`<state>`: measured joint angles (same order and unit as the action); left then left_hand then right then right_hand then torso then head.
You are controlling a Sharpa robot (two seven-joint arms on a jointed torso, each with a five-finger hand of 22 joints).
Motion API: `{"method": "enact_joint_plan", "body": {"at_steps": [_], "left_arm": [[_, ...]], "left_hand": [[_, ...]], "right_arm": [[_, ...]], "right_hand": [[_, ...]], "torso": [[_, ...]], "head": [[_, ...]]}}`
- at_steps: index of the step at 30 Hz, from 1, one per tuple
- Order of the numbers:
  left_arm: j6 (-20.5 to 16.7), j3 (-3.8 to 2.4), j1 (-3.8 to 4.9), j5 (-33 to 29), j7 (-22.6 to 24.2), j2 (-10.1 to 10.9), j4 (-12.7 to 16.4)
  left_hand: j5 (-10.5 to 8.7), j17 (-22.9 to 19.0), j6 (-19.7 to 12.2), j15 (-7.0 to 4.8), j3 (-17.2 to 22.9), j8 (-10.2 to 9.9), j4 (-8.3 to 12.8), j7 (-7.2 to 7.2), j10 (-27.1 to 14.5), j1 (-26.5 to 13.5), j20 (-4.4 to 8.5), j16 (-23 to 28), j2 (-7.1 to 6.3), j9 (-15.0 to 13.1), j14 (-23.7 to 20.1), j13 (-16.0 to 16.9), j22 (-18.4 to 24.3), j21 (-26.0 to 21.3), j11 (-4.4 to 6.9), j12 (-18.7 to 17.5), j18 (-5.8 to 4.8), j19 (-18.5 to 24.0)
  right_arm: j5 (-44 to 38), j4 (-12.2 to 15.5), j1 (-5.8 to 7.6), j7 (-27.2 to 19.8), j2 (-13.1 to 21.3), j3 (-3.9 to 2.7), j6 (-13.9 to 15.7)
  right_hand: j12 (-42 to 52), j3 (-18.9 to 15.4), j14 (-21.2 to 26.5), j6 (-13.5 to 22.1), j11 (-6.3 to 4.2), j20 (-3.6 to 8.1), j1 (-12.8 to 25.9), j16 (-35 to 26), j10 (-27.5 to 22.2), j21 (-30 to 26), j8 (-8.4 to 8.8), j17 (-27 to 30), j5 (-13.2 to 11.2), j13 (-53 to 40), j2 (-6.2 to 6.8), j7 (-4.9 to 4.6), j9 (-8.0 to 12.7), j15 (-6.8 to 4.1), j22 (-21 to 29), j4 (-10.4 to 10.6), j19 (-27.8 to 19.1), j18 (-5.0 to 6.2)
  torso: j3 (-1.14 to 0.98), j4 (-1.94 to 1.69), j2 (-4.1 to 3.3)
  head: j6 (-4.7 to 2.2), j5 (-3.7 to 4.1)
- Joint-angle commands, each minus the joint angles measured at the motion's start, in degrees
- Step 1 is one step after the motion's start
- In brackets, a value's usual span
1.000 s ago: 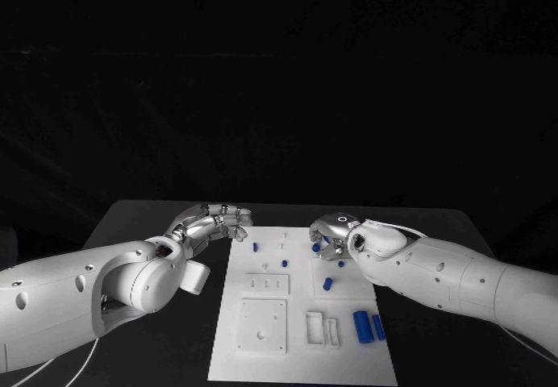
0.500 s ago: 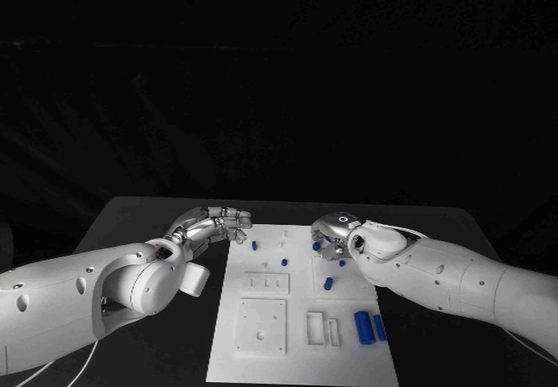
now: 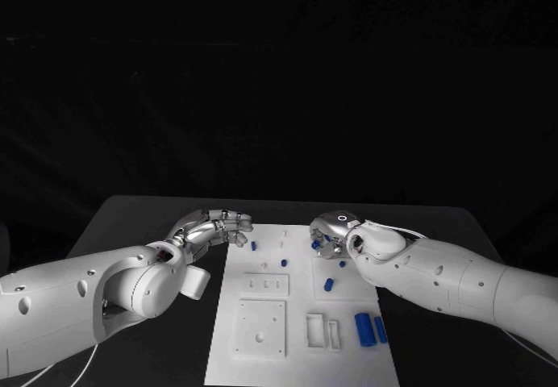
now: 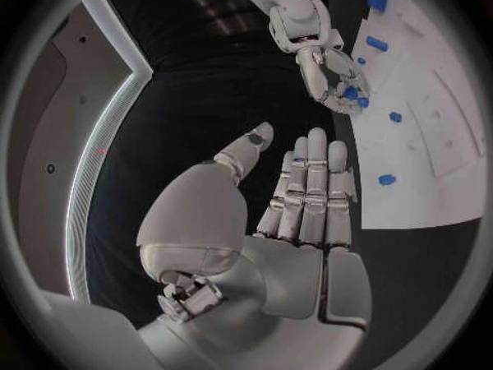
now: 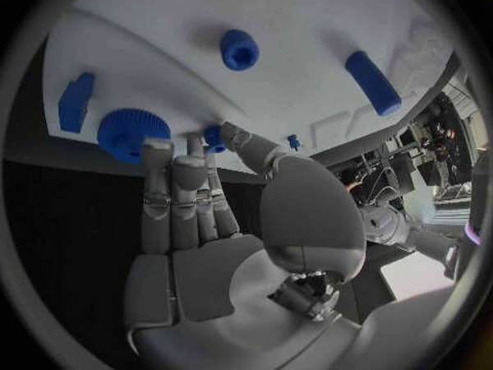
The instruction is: Assemble the parts on the task board
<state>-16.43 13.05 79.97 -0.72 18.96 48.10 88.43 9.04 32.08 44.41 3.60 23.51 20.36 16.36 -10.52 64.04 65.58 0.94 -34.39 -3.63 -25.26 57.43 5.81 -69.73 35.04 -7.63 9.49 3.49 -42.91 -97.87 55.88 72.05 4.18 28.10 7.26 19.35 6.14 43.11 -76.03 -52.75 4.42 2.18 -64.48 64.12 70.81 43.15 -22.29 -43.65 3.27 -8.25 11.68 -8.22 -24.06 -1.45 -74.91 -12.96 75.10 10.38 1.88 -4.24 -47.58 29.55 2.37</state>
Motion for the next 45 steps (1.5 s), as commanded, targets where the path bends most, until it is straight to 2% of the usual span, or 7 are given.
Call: {"method": "enact_joint_plan", "body": {"at_steps": [1,10,11,12,21,39,45], "left_arm": [[1.05,-0.06,0.08,-0.03,0.16,-0.12,0.13],[1.07,-0.05,0.08,-0.03,0.0,-0.26,-0.03],[1.05,-0.05,0.08,-0.03,-0.02,-0.28,-0.06],[1.05,-0.05,0.08,-0.03,-0.03,-0.3,-0.08],[0.96,-0.05,0.08,-0.03,-0.09,-0.3,-0.22],[0.46,-0.05,0.08,-0.03,-0.03,-0.06,-0.87],[0.13,-0.05,0.08,-0.03,0.01,-0.08,-1.12]], "left_hand": [[-0.3,-0.08,0.34,0.11,0.36,-0.29,0.0,-0.08,0.12,-0.55,0.39,-0.23,0.01,-0.08,-0.46,-0.08,0.05,0.3,-0.21,-0.34,0.44,0.17],[-0.29,-0.08,0.34,0.11,0.4,-0.3,0.03,-0.08,0.13,-0.55,0.42,-0.23,0.01,-0.09,-0.46,-0.08,0.06,0.31,-0.2,-0.35,0.43,0.18],[-0.29,-0.08,0.35,0.11,0.4,-0.3,0.03,-0.08,0.13,-0.55,0.42,-0.23,0.01,-0.09,-0.46,-0.08,0.06,0.31,-0.2,-0.35,0.43,0.18],[-0.29,-0.08,0.35,0.1,0.42,-0.3,0.05,-0.07,0.13,-0.53,0.43,-0.23,0.02,-0.09,-0.46,-0.08,0.06,0.32,-0.2,-0.35,0.43,0.18],[-0.3,-0.08,0.34,0.1,0.56,-0.33,0.15,-0.06,0.12,-0.43,0.51,-0.23,-0.02,-0.12,-0.49,-0.1,0.07,0.34,-0.2,-0.41,0.39,0.23],[-0.28,-0.08,0.31,0.09,0.74,-0.38,0.2,-0.07,0.1,-0.3,0.59,-0.24,-0.08,-0.15,-0.51,-0.11,0.08,0.39,-0.22,-0.49,0.31,0.27],[-0.28,-0.09,0.29,0.09,0.78,-0.41,0.21,-0.08,0.1,-0.27,0.62,-0.24,-0.11,-0.16,-0.52,-0.12,0.09,0.4,-0.22,-0.52,0.28,0.28]], "right_arm": [[-1.04,0.09,-0.72,0.22,-0.22,0.42,-2.71],[-1.06,0.54,-0.82,0.27,-0.25,0.42,-2.42],[-1.06,0.55,-0.82,0.35,-0.26,0.42,-2.34],[-1.07,0.56,-0.82,0.44,-0.26,0.42,-2.19],[-1.23,1.42,-0.82,2.4,-0.09,0.4,1.1],[-3.83,5.21,-0.3,7.31,0.83,-0.48,5.81],[-7.18,5.78,-0.03,9.5,0.46,-0.74,9.64]], "right_hand": [[0.41,0.09,0.24,-0.72,-0.26,0.08,0.4,0.29,0.98,0.48,-0.34,0.18,-0.4,-0.71,-0.24,0.14,-0.19,-0.86,-1.29,0.15,-0.2,4.62],[0.89,0.34,0.36,-1.77,-0.83,0.17,0.16,0.59,2.02,1.0,-0.82,0.45,-0.47,-1.79,-0.64,0.64,-0.69,-1.43,-1.34,-0.3,-0.25,4.62],[0.9,0.35,0.36,-1.79,-0.84,0.17,0.14,0.6,2.03,1.01,-0.83,0.45,-0.47,-1.82,-0.65,0.65,-0.7,-1.44,-1.35,-0.32,-0.26,4.62],[1.5,0.39,0.41,-2.58,-1.12,0.18,-0.02,0.6,3.1,1.15,-1.3,0.48,-0.37,-2.19,-0.8,0.93,-0.94,-1.66,-1.41,-0.44,-0.25,4.61],[3.74,0.93,0.71,-6.02,-2.9,0.19,0.32,0.82,6.12,3.62,-3.04,1.14,-0.46,-6.21,-1.66,2.56,-2.92,-3.43,-1.46,-1.57,-0.68,4.62],[4.42,2.17,0.73,-7.31,-3.4,0.72,0.79,1.66,6.06,5.75,-2.95,1.73,-0.46,-11.03,-2.07,3.03,-4.71,-3.92,-1.29,-2.73,-1.11,4.62],[4.43,2.42,0.72,-7.52,-3.46,0.83,0.77,1.83,6.0,6.06,-2.86,1.81,-0.46,-11.78,-1.91,3.1,-4.97,-3.97,-1.28,-2.82,-1.1,4.62]], "torso": [[0.02,0.07,-0.45],[0.01,0.18,-0.79],[0.06,-0.62,-0.59],[0.11,-1.02,-0.5],[0.14,-0.97,-0.71],[0.14,-0.83,-1.04],[0.12,-0.9,-1.11]], "head": [[-0.18,-0.03],[-0.54,0.0],[-0.36,0.74],[-0.28,1.19],[-0.77,1.11],[-1.75,0.76],[-2.03,0.83]]}}
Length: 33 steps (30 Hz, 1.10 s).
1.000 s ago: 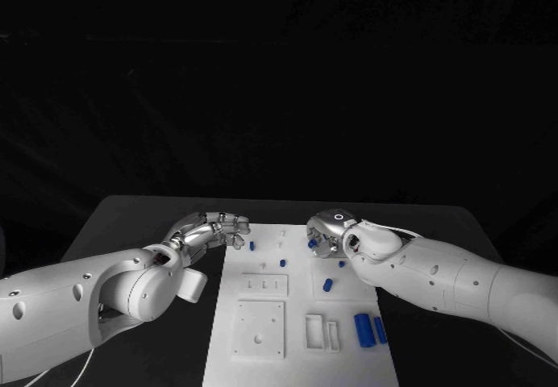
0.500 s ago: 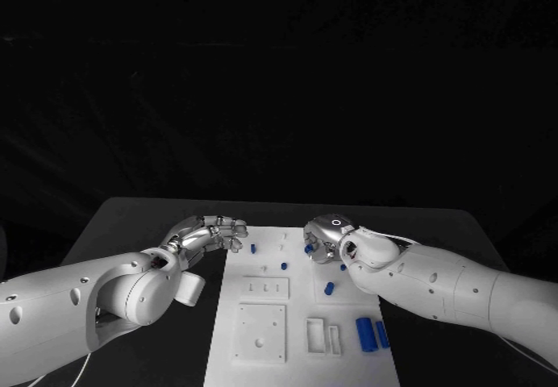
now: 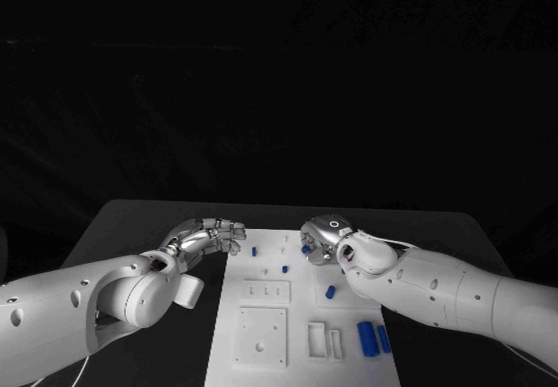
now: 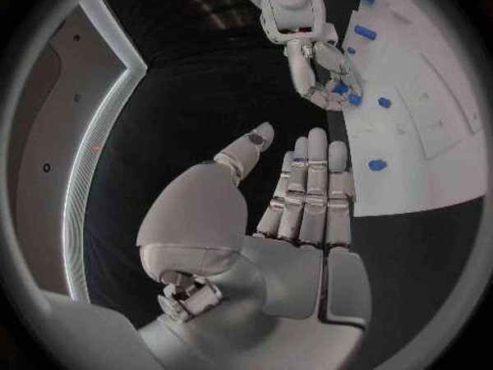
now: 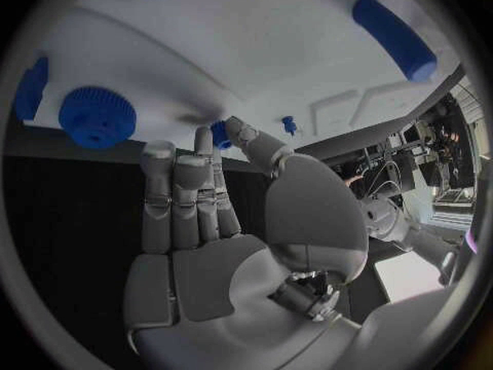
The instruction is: Assemble the parts on the task board
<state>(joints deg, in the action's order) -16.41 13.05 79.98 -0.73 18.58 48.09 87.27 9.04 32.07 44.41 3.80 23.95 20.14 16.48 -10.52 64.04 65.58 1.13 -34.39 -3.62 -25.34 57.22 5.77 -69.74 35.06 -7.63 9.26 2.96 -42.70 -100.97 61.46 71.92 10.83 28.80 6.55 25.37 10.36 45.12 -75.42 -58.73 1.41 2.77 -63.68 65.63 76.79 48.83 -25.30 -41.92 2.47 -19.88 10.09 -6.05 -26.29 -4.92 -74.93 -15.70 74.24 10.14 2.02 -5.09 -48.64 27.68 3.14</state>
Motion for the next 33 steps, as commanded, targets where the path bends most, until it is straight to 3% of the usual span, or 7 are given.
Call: {"method": "enact_joint_plan", "body": {"at_steps": [1,21,27,33], "left_arm": [[0.1,-0.06,0.08,-0.02,0.39,-0.09,0.03],[0.21,-0.06,0.07,0.06,0.42,-0.96,-0.1],[0.2,-0.06,0.07,0.1,0.39,-1.1,-0.05],[0.23,-0.07,0.08,0.12,0.4,-1.22,0.14]], "left_hand": [[-0.27,-0.08,0.29,-0.11,0.35,-0.19,0.09,-0.08,0.1,-0.27,0.42,-0.24,-0.11,-0.07,-0.32,-0.08,0.1,0.38,-0.23,-0.29,0.82,0.07],[-0.26,-0.08,0.21,-0.11,0.51,-0.28,0.08,-0.11,0.02,-0.18,0.5,-0.25,-0.17,-0.1,-0.34,-0.11,0.11,0.44,-0.25,-0.42,0.72,0.11],[-0.27,-0.08,0.19,-0.11,0.53,-0.3,0.08,-0.12,0.01,-0.18,0.51,-0.26,-0.18,-0.1,-0.34,-0.12,0.11,0.46,-0.25,-0.44,0.7,0.12],[-0.28,-0.08,0.17,-0.11,0.56,-0.32,0.08,-0.13,0.0,-0.18,0.52,-0.26,-0.2,-0.11,-0.34,-0.12,0.12,0.47,-0.26,-0.46,0.67,0.13]], "right_arm": [[-4.91,0.09,0.15,3.26,-0.51,-0.03,4.49],[-10.11,-4.19,0.42,5.0,-5.5,-0.04,6.71],[-10.13,-5.72,0.46,4.62,-6.72,-0.04,6.68],[-10.12,-6.74,0.48,4.43,-7.57,-0.04,6.66]], "right_hand": [[0.21,0.51,0.1,-1.6,-0.47,0.28,-0.08,0.39,0.01,0.47,0.17,0.1,0.34,-0.36,-0.24,0.96,-2.81,-0.52,-1.25,-0.1,-0.23,4.86],[0.06,1.38,0.12,-2.13,-0.55,0.47,-0.37,0.82,-0.09,1.13,0.5,0.32,0.33,-2.05,0.77,1.13,-3.36,-0.6,-1.18,0.51,-0.18,4.86],[0.02,1.44,0.13,-2.16,-0.55,0.48,-0.4,0.85,-0.12,1.18,0.55,0.35,0.34,-2.21,0.85,1.14,-3.41,-0.61,-1.17,0.57,-0.19,4.86],[-0.02,1.51,0.15,-2.19,-0.55,0.48,-0.41,0.88,-0.15,1.22,0.61,0.39,0.33,-2.38,0.94,1.14,-3.46,-0.6,-1.15,0.66,-0.21,4.86]], "torso": [[0.0,-0.05,-0.12],[0.16,-0.29,-0.33],[0.27,-0.44,-0.48],[0.51,-0.81,-0.72]], "head": [[-0.31,0.04],[-1.11,-0.21],[-1.33,-0.2],[-1.48,0.0]]}}
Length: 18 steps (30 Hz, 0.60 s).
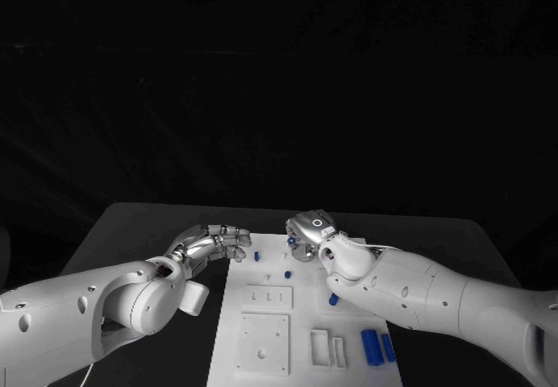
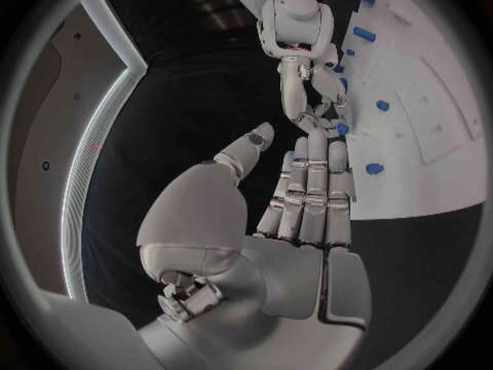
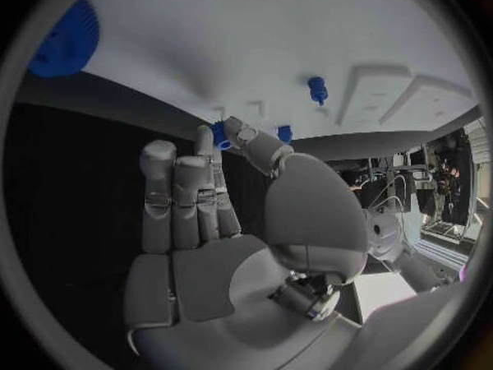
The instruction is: Assemble the parts on the task board
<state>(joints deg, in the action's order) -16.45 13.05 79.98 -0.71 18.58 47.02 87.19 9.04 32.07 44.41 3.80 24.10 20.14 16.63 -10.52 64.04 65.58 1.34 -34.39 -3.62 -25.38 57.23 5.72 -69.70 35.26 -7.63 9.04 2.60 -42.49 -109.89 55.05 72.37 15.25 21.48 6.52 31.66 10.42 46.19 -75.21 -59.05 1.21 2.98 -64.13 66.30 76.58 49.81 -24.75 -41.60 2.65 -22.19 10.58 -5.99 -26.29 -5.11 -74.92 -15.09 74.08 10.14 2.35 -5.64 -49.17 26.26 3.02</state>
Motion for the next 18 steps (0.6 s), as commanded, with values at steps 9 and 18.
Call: {"method": "enact_joint_plan", "body": {"at_steps": [9,18], "left_arm": [[0.24,-0.12,0.12,0.14,0.37,-0.16,0.57],[0.2,-0.22,0.26,0.25,0.35,-0.14,0.71]], "left_hand": [[-0.3,-0.07,0.17,-0.11,0.44,-0.34,-0.08,-0.13,0.01,-0.19,0.34,-0.27,-0.22,-0.09,-0.35,-0.08,0.08,0.3,-0.25,-0.27,0.99,-0.06],[-0.32,-0.07,0.17,-0.11,0.46,-0.35,-0.08,-0.12,0.01,-0.19,0.36,-0.27,-0.26,-0.11,-0.36,-0.08,0.09,0.31,-0.25,-0.3,0.96,-0.05]], "right_arm": [[-0.87,-0.99,0.03,-0.46,-0.85,-0.01,0.12],[-0.76,-1.45,0.03,-0.61,-1.03,-0.01,-0.19]], "right_hand": [[-0.13,0.5,-0.05,-1.89,-0.35,0.27,0.04,0.24,0.03,0.29,0.13,0.11,0.15,-0.26,0.51,1.09,-3.52,-0.41,-1.16,0.14,-0.07,4.86],[-0.17,0.53,-0.05,-1.9,-0.34,0.27,0.04,0.27,0.01,0.32,0.17,0.14,0.15,-0.39,0.57,1.09,-3.57,-0.41,-1.15,0.2,-0.08,4.86]], "torso": [[0.36,-0.49,-0.57],[0.49,-0.71,-1.02]], "head": [[0.14,0.3],[-0.11,0.22]]}}
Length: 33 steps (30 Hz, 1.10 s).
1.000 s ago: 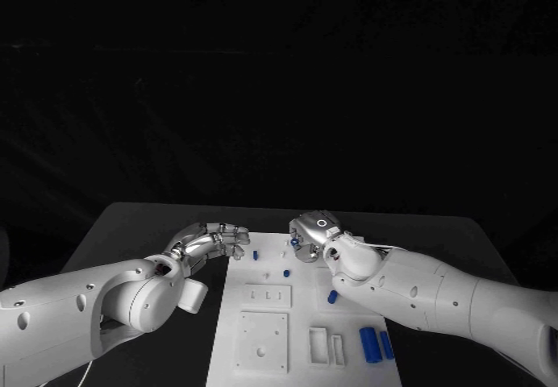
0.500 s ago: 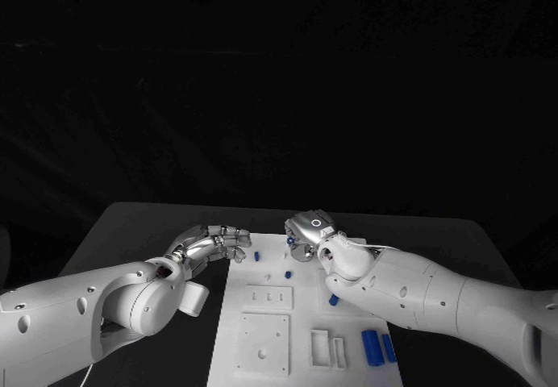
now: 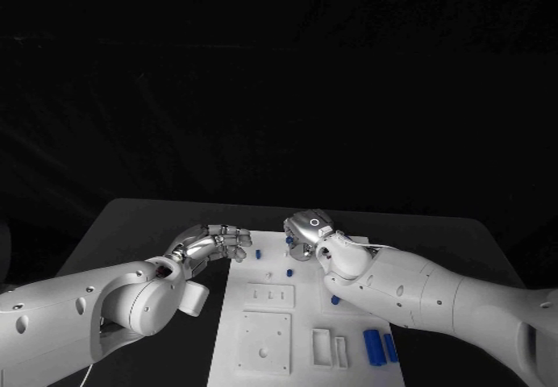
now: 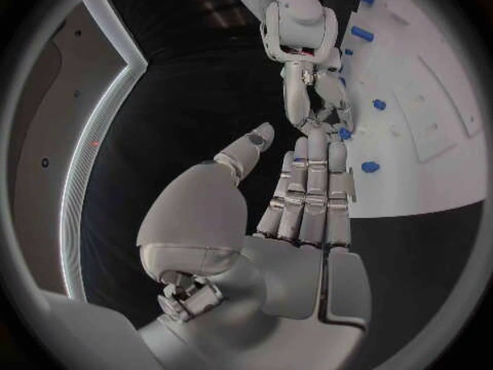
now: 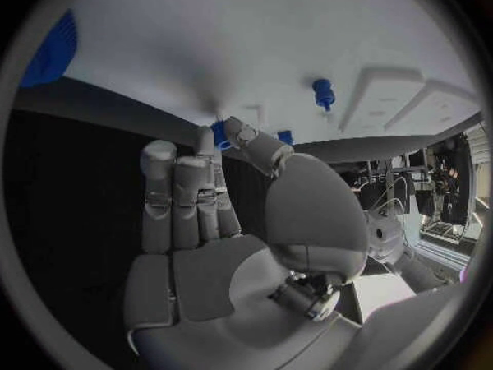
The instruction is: Assemble the parts on the task board
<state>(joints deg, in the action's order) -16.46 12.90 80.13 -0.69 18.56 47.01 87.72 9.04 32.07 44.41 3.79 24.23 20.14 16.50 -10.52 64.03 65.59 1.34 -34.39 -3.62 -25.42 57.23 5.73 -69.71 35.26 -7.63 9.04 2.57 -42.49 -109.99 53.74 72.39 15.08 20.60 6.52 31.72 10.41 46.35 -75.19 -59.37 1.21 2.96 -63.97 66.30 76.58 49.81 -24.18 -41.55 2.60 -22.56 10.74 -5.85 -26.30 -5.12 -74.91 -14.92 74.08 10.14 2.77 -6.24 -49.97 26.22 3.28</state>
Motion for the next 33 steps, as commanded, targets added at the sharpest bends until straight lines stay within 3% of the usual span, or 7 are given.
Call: {"method": "enact_joint_plan", "body": {"at_steps": [1,12,19,22,28,33], "left_arm": [[0.21,-0.08,0.1,0.22,0.37,-0.16,0.16],[0.16,-0.08,0.1,0.22,0.34,-0.27,-0.01],[0.16,-0.08,0.1,0.22,0.31,-0.39,-0.08],[0.14,-0.08,0.1,0.22,0.29,-0.39,-0.12],[0.05,-0.08,0.1,0.22,0.31,-0.3,-0.13],[0.06,-0.08,0.1,0.22,0.32,-0.19,-0.09]], "left_hand": [[-0.32,-0.07,0.17,-0.11,0.34,-0.36,0.05,-0.12,0.01,-0.19,0.36,-0.27,-0.26,-0.07,-0.36,-0.09,0.09,0.32,-0.25,-0.3,0.99,-0.04],[-0.34,-0.07,0.16,-0.11,0.37,-0.38,0.03,-0.13,0.02,-0.21,0.39,-0.27,-0.28,-0.08,-0.37,-0.1,0.1,0.34,-0.25,-0.33,0.95,-0.03],[-0.35,-0.07,0.16,-0.11,0.39,-0.39,0.02,-0.14,0.02,-0.24,0.4,-0.28,-0.29,-0.09,-0.37,-0.1,0.1,0.35,-0.26,-0.35,0.93,-0.02],[-0.35,-0.07,0.15,-0.11,0.39,-0.4,0.02,-0.14,0.01,-0.25,0.4,-0.28,-0.3,-0.09,-0.37,-0.1,0.11,0.36,-0.27,-0.36,0.92,-0.02],[-0.36,-0.08,0.12,-0.11,0.4,-0.42,0.03,-0.16,-0.01,-0.27,0.42,-0.28,-0.33,-0.1,-0.38,-0.11,0.11,0.37,-0.28,-0.39,0.9,0.0],[-0.37,-0.08,0.09,-0.11,0.42,-0.45,0.04,-0.16,-0.05,-0.27,0.43,-0.28,-0.35,-0.1,-0.39,-0.13,0.12,0.38,-0.29,-0.43,0.89,0.01]], "right_arm": [[-0.6,-0.22,0.01,-0.46,-0.18,-0.01,-0.29],[-0.08,-0.74,0.04,-0.7,-0.21,-0.01,-0.83],[1.51,-1.01,0.25,-1.49,-0.51,-0.01,-0.69],[2.86,-1.21,0.3,-2.1,-0.61,-0.01,-0.77],[5.2,-1.45,0.46,-2.82,-0.53,0.0,0.03],[5.92,-1.12,0.57,-2.6,-0.18,0.0,0.87]], "right_hand": [[-0.17,0.36,-0.06,-1.59,-0.34,0.29,-0.12,0.28,0.01,0.33,-0.39,0.09,0.2,-0.05,0.42,0.94,-3.57,-0.4,-1.16,0.04,-0.08,4.86],[-0.24,0.39,-0.04,-1.58,-0.33,0.28,-0.07,0.31,-0.05,0.37,-0.29,0.14,0.2,-0.27,0.51,0.93,-3.63,-0.38,-1.14,0.17,-0.12,4.86],[-0.75,0.46,0.09,-1.1,-0.09,0.18,0.05,0.24,-0.67,0.48,0.23,0.38,0.2,-0.69,1.09,0.76,-3.69,-0.16,-1.12,0.66,-0.22,4.86],[-2.06,0.54,0.09,0.45,0.63,-0.01,0.14,0.19,-2.42,0.59,1.4,0.66,0.19,-0.57,1.93,0.14,-3.39,0.55,-1.1,1.25,-0.34,4.86],[-6.74,-0.07,-0.08,6.55,3.56,-0.55,0.55,0.44,-9.25,0.57,5.3,1.07,0.16,1.55,5.65,-2.7,-1.71,3.4,-0.92,3.11,-0.43,4.83],[-7.02,-1.61,0.15,8.74,4.61,-0.81,1.0,0.69,-12.55,0.53,6.59,1.2,0.21,3.1,6.39,-3.69,-1.05,4.45,-0.93,2.93,-0.72,4.86]], "torso": [[0.07,-0.12,-0.28],[0.07,0.15,-0.39],[0.12,0.03,-0.43],[0.16,0.01,-0.42],[0.18,0.13,-0.39],[0.18,0.12,-0.42]], "head": [[-0.13,-0.05],[-0.01,-0.23],[0.11,-0.28],[0.16,-0.34],[0.2,-0.41],[0.15,-0.38]]}}
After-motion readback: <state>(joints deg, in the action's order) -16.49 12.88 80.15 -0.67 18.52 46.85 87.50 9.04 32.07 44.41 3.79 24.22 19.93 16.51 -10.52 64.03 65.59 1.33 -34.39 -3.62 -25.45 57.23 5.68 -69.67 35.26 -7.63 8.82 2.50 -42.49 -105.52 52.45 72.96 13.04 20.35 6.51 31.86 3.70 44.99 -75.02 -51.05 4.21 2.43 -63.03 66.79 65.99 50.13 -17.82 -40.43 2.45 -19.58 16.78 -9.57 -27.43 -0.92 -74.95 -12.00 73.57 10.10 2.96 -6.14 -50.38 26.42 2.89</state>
